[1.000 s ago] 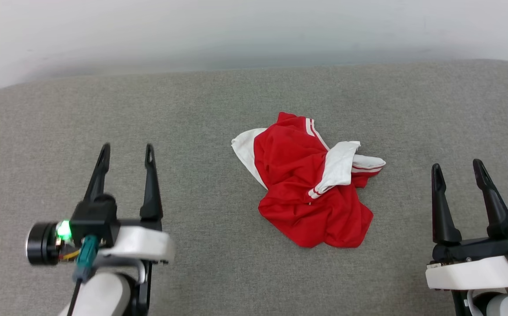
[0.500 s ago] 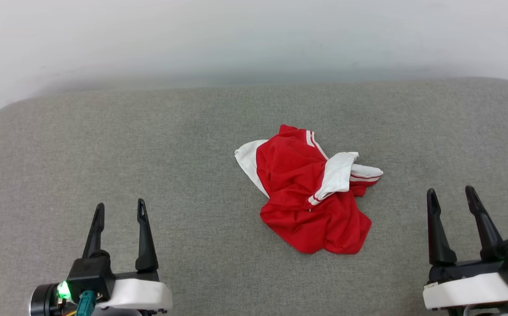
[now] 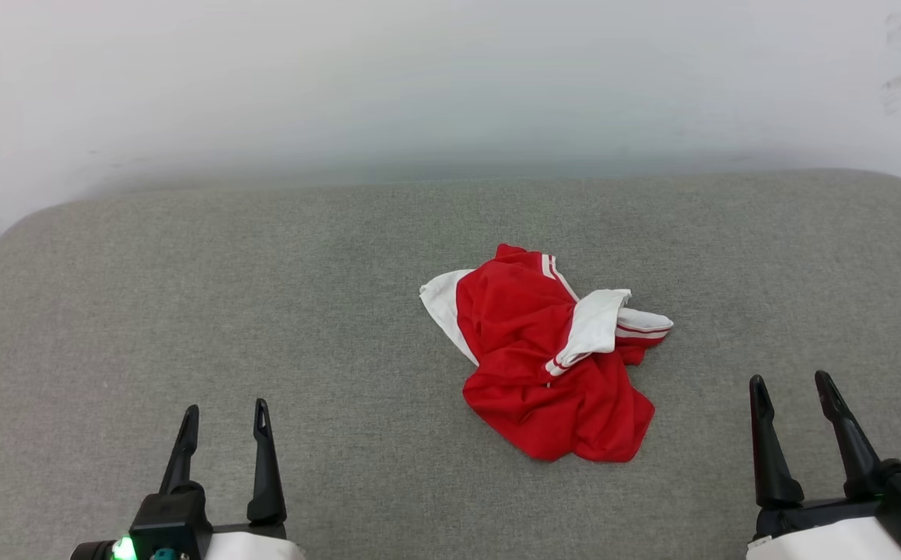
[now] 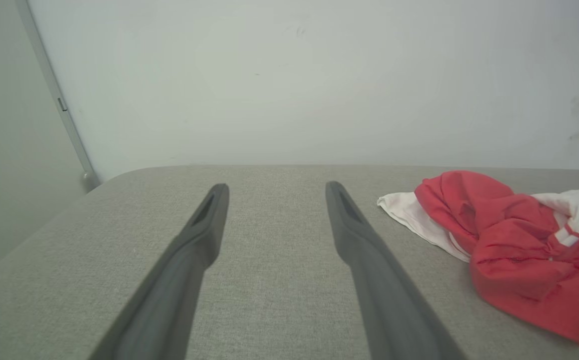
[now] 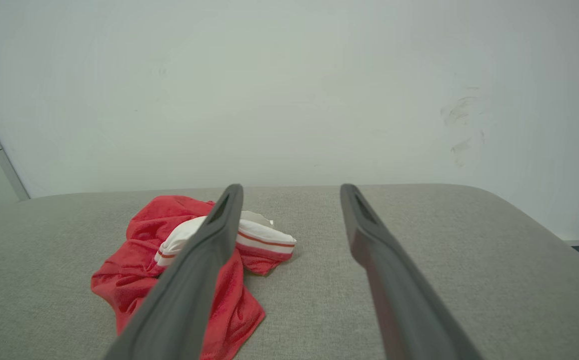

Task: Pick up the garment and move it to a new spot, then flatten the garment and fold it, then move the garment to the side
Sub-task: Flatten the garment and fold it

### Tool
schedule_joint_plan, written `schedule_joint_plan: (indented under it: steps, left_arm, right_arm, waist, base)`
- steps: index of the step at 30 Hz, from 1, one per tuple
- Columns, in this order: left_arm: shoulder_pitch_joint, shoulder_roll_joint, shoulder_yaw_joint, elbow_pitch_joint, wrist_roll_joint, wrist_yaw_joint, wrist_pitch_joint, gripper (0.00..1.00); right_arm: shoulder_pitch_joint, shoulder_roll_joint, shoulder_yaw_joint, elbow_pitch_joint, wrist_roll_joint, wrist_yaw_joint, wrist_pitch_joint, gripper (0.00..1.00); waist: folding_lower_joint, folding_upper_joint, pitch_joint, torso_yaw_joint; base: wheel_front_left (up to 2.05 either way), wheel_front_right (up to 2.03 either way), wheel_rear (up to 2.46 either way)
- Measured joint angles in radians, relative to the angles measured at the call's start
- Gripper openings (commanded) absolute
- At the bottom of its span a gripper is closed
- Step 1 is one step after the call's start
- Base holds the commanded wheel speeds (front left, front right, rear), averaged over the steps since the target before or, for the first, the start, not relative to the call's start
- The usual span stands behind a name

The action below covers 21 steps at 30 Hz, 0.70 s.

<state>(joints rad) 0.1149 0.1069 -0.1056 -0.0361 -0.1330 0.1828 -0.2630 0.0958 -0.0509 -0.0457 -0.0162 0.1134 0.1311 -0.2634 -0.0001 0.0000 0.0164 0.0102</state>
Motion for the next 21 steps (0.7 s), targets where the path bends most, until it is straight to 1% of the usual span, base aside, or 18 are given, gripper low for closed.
schedule_joint_plan:
  steps: [7,9,11,13,16,19,21]
  left_arm:
    - [0.004,-0.020,0.031,0.012,0.025,-0.034,0.000,1.00]
    - [0.001,-0.025,0.054,0.018,0.018,-0.035,0.000,1.00]
    - [-0.015,-0.025,0.074,0.037,0.007,-0.052,0.000,1.00]
    - [-0.052,-0.018,0.085,0.045,0.010,-0.072,0.000,1.00]
    - [-0.139,0.012,0.093,0.073,0.018,-0.112,0.000,1.00]
    - [-0.245,0.040,0.094,0.110,0.010,-0.160,0.000,1.00]
    - [-0.335,0.070,0.087,0.148,0.010,-0.193,0.000,1.00]
  right_arm:
    - [0.001,0.000,0.004,0.000,0.002,0.000,0.000,1.00]
    - [0.000,0.000,0.008,0.000,0.002,0.000,0.000,1.00]
    - [-0.002,0.000,0.011,-0.001,0.003,0.000,0.000,1.00]
    - [-0.009,0.000,0.015,-0.002,0.003,0.000,0.000,1.00]
    - [-0.026,0.000,0.017,-0.009,0.003,0.000,0.000,1.00]
    - [-0.044,0.000,0.016,-0.019,0.003,0.000,0.000,1.00]
    - [-0.057,0.000,0.012,-0.028,0.001,0.000,0.000,1.00]
  waist:
    - [0.0000,0.0000,-0.003,-0.005]
    - [0.0000,0.0000,-0.001,-0.009]
    - [0.0000,0.0000,0.002,-0.013]
    - [0.0001,0.0000,0.011,-0.018]
    - [0.0001,0.0000,0.029,-0.023]
    - [0.0001,0.0000,0.054,-0.029]
    - [0.0001,0.0000,0.076,-0.032]
  base:
    - [0.00,0.00,0.00]
    - [0.00,0.00,0.00]
    - [0.00,0.00,0.00]
    - [0.00,0.00,0.00]
    - [0.00,0.00,0.00]
    - [0.00,0.00,0.00]
    - [0.00,0.00,0.00]
